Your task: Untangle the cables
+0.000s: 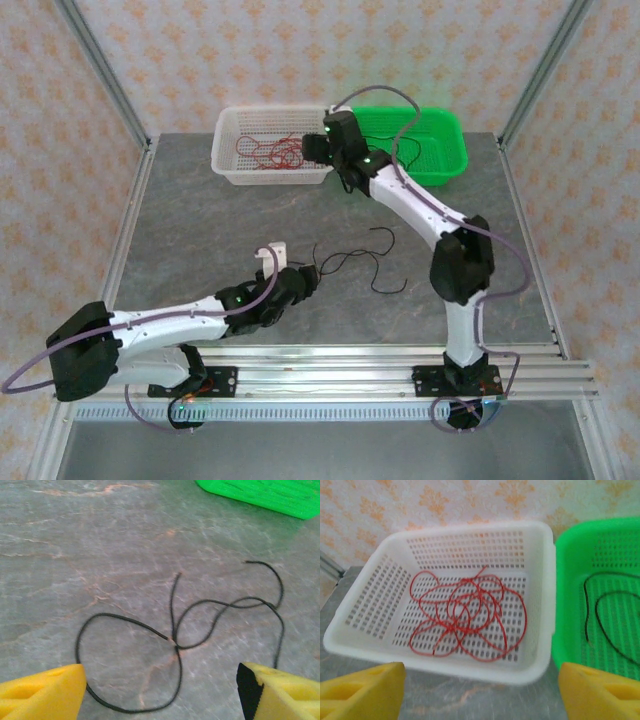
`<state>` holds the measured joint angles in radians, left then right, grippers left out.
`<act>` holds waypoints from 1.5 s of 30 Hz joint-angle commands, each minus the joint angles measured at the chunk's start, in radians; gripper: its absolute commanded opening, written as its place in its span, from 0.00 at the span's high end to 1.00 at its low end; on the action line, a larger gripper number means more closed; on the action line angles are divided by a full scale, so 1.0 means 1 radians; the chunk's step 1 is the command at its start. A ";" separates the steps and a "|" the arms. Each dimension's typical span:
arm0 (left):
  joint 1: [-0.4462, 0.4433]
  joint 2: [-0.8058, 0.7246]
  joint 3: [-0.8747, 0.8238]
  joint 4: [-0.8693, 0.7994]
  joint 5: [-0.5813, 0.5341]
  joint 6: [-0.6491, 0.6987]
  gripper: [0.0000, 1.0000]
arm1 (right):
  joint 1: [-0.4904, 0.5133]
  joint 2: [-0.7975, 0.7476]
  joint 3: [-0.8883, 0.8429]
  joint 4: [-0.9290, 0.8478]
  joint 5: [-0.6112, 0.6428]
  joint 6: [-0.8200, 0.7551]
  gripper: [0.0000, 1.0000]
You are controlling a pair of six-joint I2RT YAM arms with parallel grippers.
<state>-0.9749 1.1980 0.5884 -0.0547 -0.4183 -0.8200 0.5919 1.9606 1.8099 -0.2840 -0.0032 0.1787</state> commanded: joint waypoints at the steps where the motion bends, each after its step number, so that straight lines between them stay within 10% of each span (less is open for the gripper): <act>1: 0.042 0.021 0.029 0.042 0.037 0.060 0.22 | -0.001 -0.118 -0.143 0.079 -0.017 0.045 0.21; 28: 0.174 0.604 0.370 0.132 0.143 0.314 0.38 | 0.001 -0.875 -0.937 0.133 -0.106 0.198 0.26; 35: 0.174 0.608 0.384 0.128 0.145 0.318 0.61 | -0.001 -1.007 -1.012 0.073 -0.082 0.224 0.26; 40: 0.158 0.588 0.418 0.099 0.139 0.325 1.00 | -0.001 -1.082 -1.073 0.071 -0.104 0.263 0.26; 45: 0.124 0.566 0.476 0.054 0.119 0.341 1.00 | -0.001 -1.129 -1.133 0.068 -0.122 0.293 0.26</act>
<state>-0.8280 1.8038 1.0153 0.0471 -0.2646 -0.4957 0.5919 0.8577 0.7044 -0.1989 -0.1139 0.4374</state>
